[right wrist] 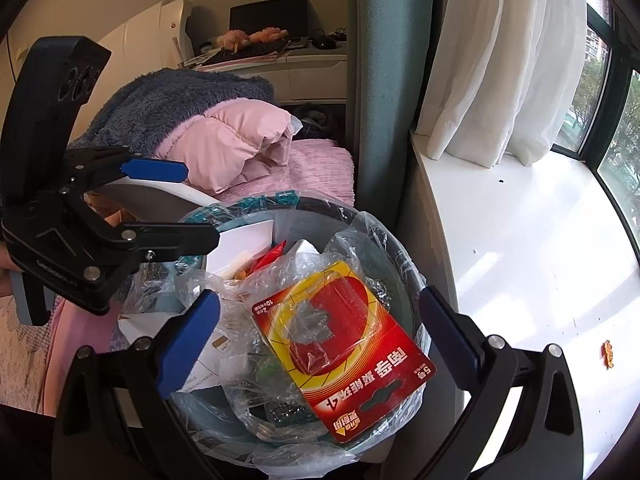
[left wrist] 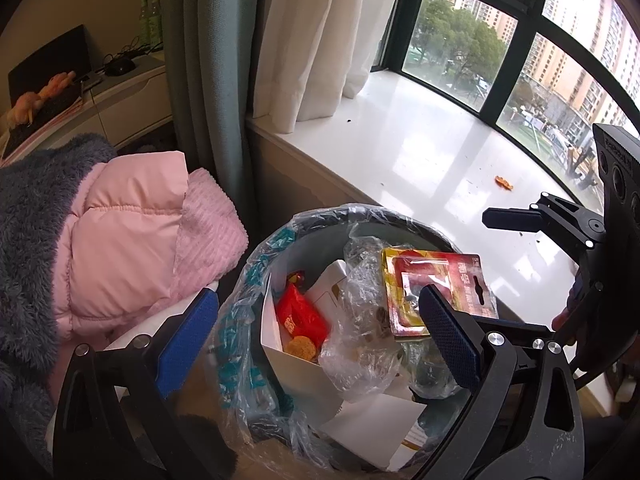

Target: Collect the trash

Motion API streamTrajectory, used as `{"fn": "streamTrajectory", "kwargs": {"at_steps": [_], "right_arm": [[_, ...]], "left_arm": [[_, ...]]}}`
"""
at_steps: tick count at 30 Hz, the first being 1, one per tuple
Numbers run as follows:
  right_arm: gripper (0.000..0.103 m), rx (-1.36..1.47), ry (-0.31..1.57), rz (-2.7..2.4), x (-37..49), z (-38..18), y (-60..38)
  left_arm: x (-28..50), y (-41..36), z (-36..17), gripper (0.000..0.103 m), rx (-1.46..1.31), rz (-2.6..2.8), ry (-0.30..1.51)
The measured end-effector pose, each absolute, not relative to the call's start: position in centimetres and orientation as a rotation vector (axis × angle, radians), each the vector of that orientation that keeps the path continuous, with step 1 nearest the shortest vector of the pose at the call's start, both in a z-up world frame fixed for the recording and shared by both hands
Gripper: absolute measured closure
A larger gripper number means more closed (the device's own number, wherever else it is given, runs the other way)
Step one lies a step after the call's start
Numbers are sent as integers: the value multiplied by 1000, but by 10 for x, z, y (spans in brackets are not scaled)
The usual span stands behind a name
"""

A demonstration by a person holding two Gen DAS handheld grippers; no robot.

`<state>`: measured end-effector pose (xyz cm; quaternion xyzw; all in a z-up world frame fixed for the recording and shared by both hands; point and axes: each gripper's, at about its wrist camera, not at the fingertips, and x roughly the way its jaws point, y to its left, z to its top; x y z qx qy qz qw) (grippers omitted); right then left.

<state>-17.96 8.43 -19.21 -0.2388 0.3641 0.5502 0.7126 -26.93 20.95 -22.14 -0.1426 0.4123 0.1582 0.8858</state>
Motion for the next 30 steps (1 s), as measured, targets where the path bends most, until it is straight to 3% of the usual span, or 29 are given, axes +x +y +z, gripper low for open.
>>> {"fn": "streamTrajectory", "kwargs": {"at_steps": [30], "right_arm": [[6, -458, 826, 1101, -146, -175, 26]], "left_arm": [[-234, 171, -208, 6, -321, 479, 847]]}}
